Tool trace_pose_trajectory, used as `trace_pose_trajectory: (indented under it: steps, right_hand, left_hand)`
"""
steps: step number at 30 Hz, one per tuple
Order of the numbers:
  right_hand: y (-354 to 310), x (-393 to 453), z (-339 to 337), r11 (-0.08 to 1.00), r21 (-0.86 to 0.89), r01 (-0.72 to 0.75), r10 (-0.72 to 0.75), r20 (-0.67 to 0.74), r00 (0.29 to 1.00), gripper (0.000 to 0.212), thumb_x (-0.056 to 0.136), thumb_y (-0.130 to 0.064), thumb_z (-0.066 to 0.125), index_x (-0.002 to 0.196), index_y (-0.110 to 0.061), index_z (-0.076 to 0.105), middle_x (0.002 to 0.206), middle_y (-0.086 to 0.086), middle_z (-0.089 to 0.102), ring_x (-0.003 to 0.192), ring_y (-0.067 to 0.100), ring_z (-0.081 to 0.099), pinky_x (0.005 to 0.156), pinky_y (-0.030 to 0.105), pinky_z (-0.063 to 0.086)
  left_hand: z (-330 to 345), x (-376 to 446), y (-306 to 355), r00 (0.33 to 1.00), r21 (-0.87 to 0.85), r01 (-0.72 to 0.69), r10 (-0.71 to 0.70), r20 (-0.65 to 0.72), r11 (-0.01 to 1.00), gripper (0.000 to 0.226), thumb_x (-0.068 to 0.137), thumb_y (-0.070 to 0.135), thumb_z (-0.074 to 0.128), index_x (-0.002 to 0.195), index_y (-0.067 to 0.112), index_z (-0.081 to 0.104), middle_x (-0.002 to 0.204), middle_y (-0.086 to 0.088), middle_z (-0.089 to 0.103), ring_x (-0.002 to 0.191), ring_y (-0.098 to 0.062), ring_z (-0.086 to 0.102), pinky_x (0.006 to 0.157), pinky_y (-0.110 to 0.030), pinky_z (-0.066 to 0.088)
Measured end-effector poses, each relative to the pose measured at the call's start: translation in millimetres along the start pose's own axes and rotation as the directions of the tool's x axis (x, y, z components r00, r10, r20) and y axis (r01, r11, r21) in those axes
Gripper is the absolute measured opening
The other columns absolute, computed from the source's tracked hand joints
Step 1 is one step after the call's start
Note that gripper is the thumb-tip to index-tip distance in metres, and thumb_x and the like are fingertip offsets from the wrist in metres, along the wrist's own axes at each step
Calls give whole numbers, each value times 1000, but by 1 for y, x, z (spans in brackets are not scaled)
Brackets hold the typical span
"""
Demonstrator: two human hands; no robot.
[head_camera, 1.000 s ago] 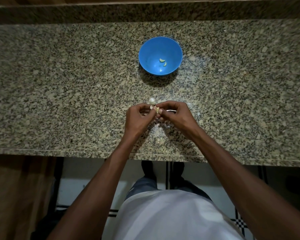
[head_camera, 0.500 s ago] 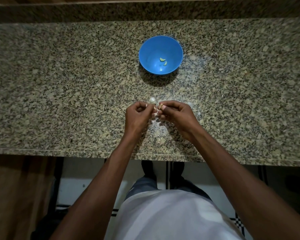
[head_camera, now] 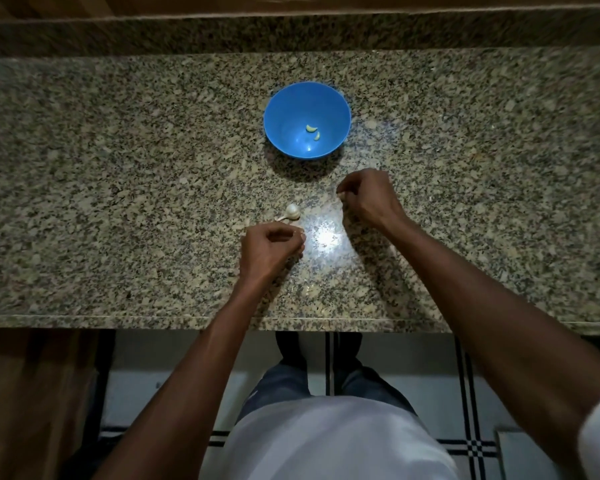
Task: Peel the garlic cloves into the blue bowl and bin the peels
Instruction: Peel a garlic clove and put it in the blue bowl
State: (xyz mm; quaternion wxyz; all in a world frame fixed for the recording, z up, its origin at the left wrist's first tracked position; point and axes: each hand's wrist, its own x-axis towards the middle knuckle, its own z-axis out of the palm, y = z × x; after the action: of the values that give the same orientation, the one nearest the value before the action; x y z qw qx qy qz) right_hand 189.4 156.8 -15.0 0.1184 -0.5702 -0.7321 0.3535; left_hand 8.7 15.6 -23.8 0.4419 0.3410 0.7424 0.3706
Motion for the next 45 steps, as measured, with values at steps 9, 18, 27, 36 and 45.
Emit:
trace_pose_trajectory:
  steps: [9, 18, 27, 36, 45]
  right_hand:
    - [36, -21, -36, 996, 64, -58, 69, -191, 979, 29, 97, 4, 58, 123, 0, 73, 129, 18, 71, 105, 19, 71, 90, 20, 56]
    - [56, -19, -34, 966, -259, -5, -19, -89, 996, 17, 96, 1, 58, 103, 2, 73, 108, 17, 57, 101, 31, 55, 80, 38, 46]
    - [11, -104, 55, 983, -104, 151, -155, -27, 988, 21, 102, -12, 59, 110, 7, 62, 102, 17, 55, 85, 28, 52, 71, 44, 48]
    - [11, -99, 52, 957, -231, 174, -177, 9, 984, 10, 95, -12, 75, 103, -5, 76, 111, 16, 56, 104, 32, 54, 79, 33, 46]
    - [-5, -114, 77, 941, -218, 259, -263, 12, 965, 13, 89, 4, 68, 89, -5, 78, 94, 10, 63, 86, 29, 59, 66, 38, 50]
  left_hand:
    - [6, 5, -3, 987, 234, -153, 160, -11, 960, 24, 91, 22, 76, 113, 13, 80, 100, -3, 80, 86, -7, 72, 82, -30, 62]
    - [8, -1, -11, 957, 358, -265, 290, -16, 895, 24, 94, 10, 68, 116, 10, 78, 100, -10, 74, 83, -19, 67, 71, -27, 53]
    - [3, -1, -12, 943, 404, -303, 334, -6, 863, 28, 91, 13, 65, 116, 10, 79, 103, -8, 76, 84, -13, 66, 74, -17, 47]
    - [-8, -3, -25, 922, 474, -364, 382, 62, 802, 23, 97, 17, 69, 116, 8, 78, 107, -8, 65, 109, -29, 57, 86, -39, 53]
    - [-18, -3, -30, 906, 469, -393, 421, 49, 791, 25, 94, 15, 69, 118, 11, 76, 111, -2, 62, 112, -22, 55, 87, -29, 46]
